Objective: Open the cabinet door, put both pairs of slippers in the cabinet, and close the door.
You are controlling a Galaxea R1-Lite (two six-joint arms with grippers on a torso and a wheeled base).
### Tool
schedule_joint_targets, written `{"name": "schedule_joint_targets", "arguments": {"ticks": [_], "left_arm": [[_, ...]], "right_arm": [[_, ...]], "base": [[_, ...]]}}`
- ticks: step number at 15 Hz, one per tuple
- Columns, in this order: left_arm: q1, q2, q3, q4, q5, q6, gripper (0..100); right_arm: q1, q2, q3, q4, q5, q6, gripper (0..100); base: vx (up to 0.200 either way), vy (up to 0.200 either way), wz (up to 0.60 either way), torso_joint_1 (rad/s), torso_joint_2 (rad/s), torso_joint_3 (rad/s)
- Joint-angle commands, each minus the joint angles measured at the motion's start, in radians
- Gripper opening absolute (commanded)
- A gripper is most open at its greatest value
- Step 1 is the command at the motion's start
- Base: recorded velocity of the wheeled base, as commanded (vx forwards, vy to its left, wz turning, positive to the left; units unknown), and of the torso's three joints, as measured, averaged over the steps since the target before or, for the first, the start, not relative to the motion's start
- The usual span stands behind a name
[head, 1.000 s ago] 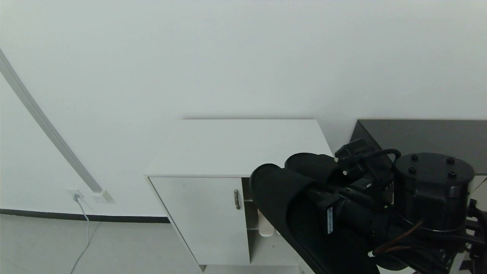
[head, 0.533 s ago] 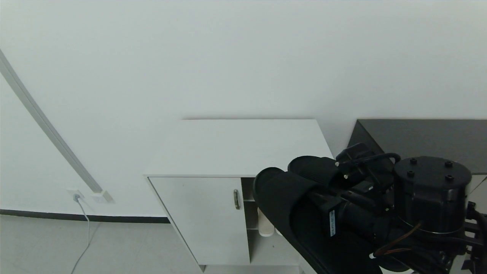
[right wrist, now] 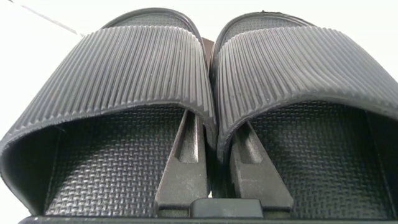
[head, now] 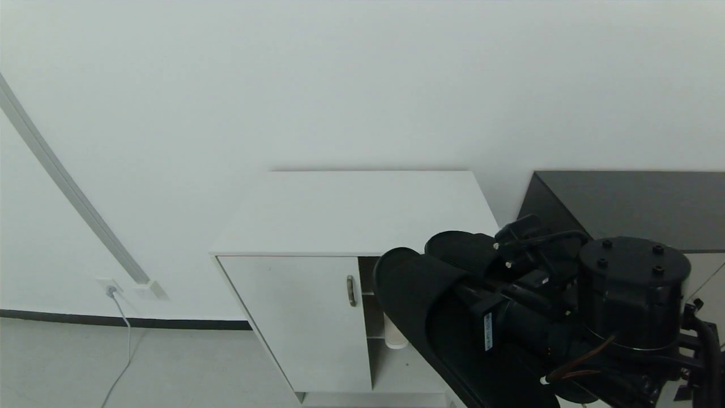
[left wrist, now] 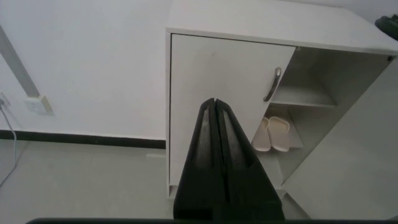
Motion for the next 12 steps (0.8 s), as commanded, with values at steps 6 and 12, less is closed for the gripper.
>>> {"name": "schedule_joint_targets", "arguments": {"ticks": [6, 12], "left_arm": [[0.000, 0.002, 0.000, 0.000, 0.000, 0.000, 0], [0.000, 0.001, 0.000, 0.000, -0.001, 0.000, 0]], "right_arm": [[0.000, 0.004, 0.008, 0.000, 0.000, -0.006, 0], [0.000, 0.005, 0.012, -0.002, 0.000, -0.011, 0]], "base": [[0.000, 0.000, 0.00, -0.161, 0.38, 0.211], [0.000, 0.000, 0.00, -0.220, 0.53, 0.295]]}}
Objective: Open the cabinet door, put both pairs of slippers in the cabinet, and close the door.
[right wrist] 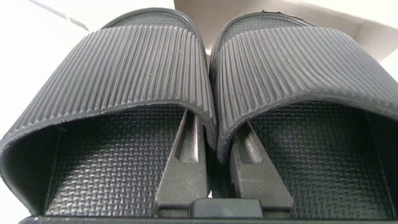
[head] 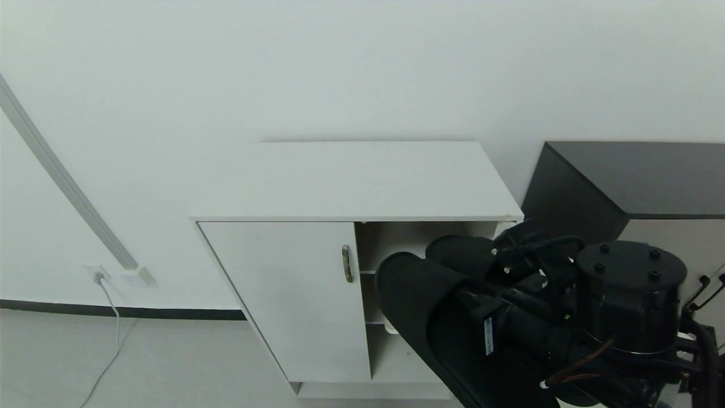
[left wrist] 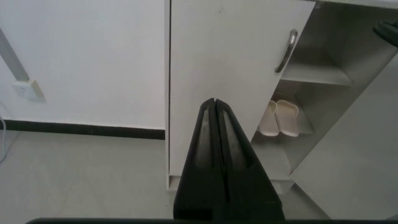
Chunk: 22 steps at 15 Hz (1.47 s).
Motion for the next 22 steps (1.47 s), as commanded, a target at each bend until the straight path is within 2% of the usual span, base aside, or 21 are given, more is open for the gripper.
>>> {"name": "schedule_joint_targets", "arguments": {"ticks": [1, 13, 22], "left_arm": [[0.000, 0.001, 0.000, 0.000, 0.001, -0.001, 0], [0.000, 0.001, 0.000, 0.000, 0.000, -0.001, 0], [0.000, 0.001, 0.000, 0.000, 0.000, 0.001, 0]], "right_arm": [[0.000, 0.001, 0.004, -0.001, 0.002, -0.005, 0], [0.000, 0.001, 0.007, -0.001, 0.000, -0.007, 0], [0.000, 0.000, 0.019, -0.001, 0.000, -0.005, 0]], "base": [[0.000, 0.000, 0.00, -0.217, 0.54, 0.315], [0.000, 0.000, 0.00, -0.184, 0.51, 0.319], [0.000, 0.000, 0.00, -0.092, 0.46, 0.357]]}}
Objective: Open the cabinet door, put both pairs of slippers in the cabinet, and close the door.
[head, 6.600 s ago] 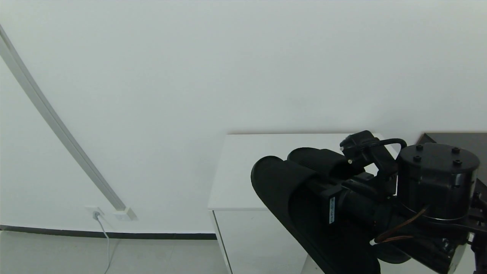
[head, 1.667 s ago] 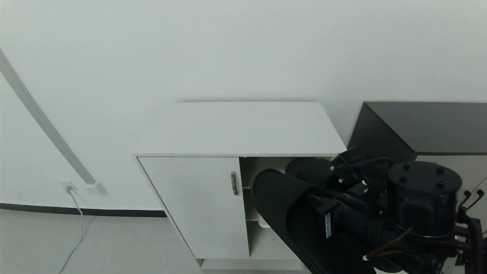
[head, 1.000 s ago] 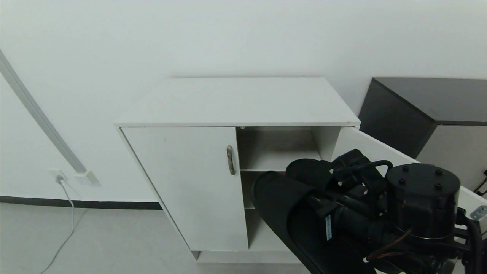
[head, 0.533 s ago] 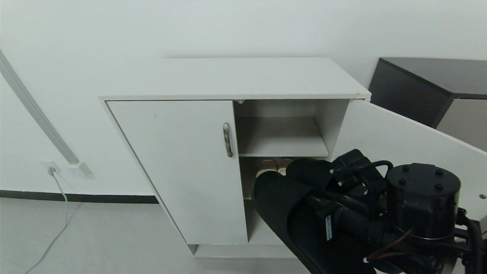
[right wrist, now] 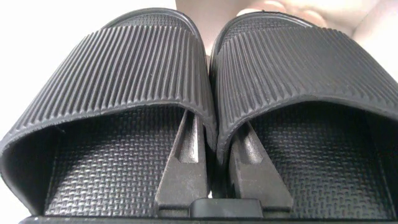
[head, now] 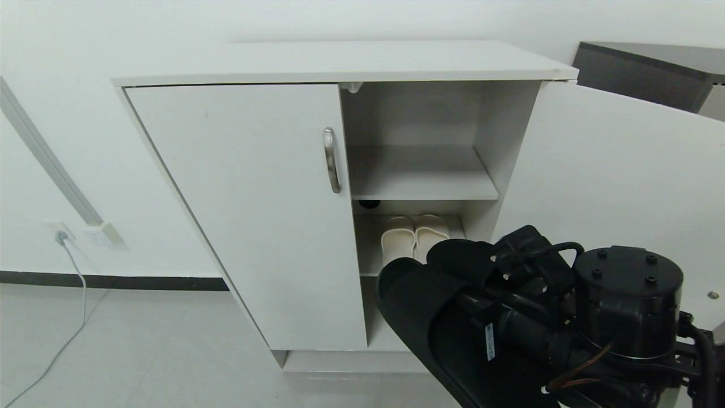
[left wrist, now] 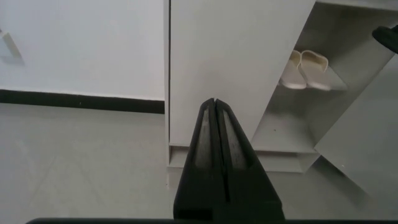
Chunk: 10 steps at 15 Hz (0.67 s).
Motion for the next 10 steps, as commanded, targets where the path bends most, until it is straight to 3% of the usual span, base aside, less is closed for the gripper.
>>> {"name": "schedule_joint_targets", "arguments": {"ticks": [1, 3, 10], "left_arm": [[0.000, 0.001, 0.000, -0.001, 0.000, 0.000, 0], [0.000, 0.001, 0.000, -0.001, 0.000, 0.000, 0], [0.000, 0.001, 0.000, -0.001, 0.000, 0.000, 0]], "right_arm": [[0.000, -0.001, 0.006, -0.001, -0.001, 0.001, 0], [0.000, -0.003, 0.010, -0.002, -0.001, -0.001, 0], [0.005, 0.085, 0.041, -0.165, -0.007, -0.058, 0]], "base": [[0.000, 0.000, 0.00, -0.032, 0.44, 0.403], [0.000, 0.000, 0.00, -0.005, 0.29, 0.281], [0.000, 0.000, 0.00, -0.001, 0.01, 0.005]]}}
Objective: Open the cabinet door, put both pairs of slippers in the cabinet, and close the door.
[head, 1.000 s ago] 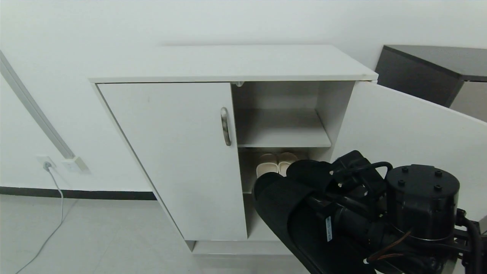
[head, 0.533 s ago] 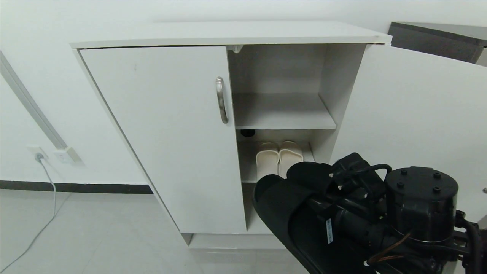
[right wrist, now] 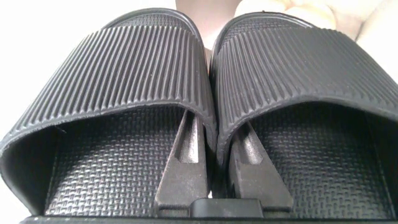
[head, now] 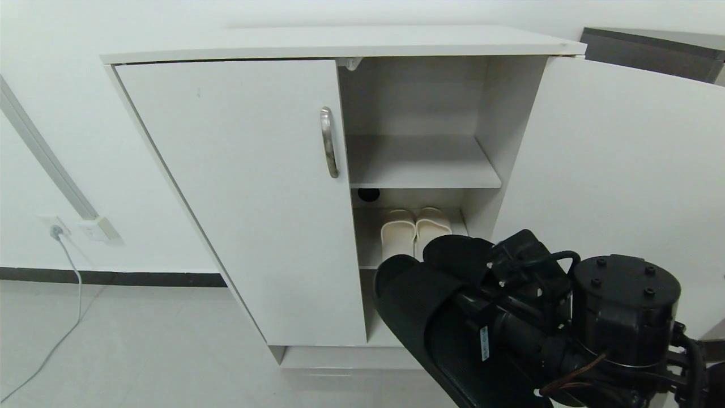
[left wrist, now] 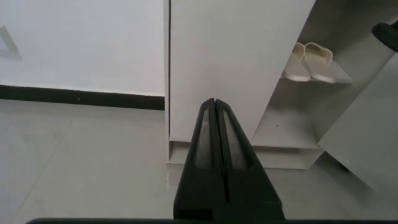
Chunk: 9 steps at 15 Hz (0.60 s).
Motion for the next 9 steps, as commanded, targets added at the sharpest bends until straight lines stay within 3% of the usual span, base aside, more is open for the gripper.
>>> {"name": "schedule_joint_targets", "arguments": {"ticks": [1, 3, 5, 9], "left_arm": [[0.000, 0.001, 0.000, 0.000, 0.001, 0.001, 0], [0.000, 0.001, 0.000, 0.000, 0.001, 0.001, 0], [0.000, 0.001, 0.000, 0.000, 0.001, 0.004, 0], [0.000, 0.001, 0.000, 0.000, -0.001, 0.003, 0]], "right_arm": [[0.014, 0.061, -0.007, -0.038, -0.029, -0.015, 0], [0.031, 0.147, -0.119, -0.015, -0.200, 0.001, 0], [0.033, 0.191, -0.221, 0.042, -0.230, 0.043, 0], [0.033, 0.181, -0.433, 0.356, -0.322, 0.143, 0]], "base": [[0.000, 0.000, 0.00, 0.000, 0.00, 0.000], [0.000, 0.000, 0.00, 0.000, 0.00, 0.000], [0.000, 0.000, 0.00, 0.000, 0.00, 0.000], [0.000, 0.000, 0.00, 0.000, 0.00, 0.000]]}}
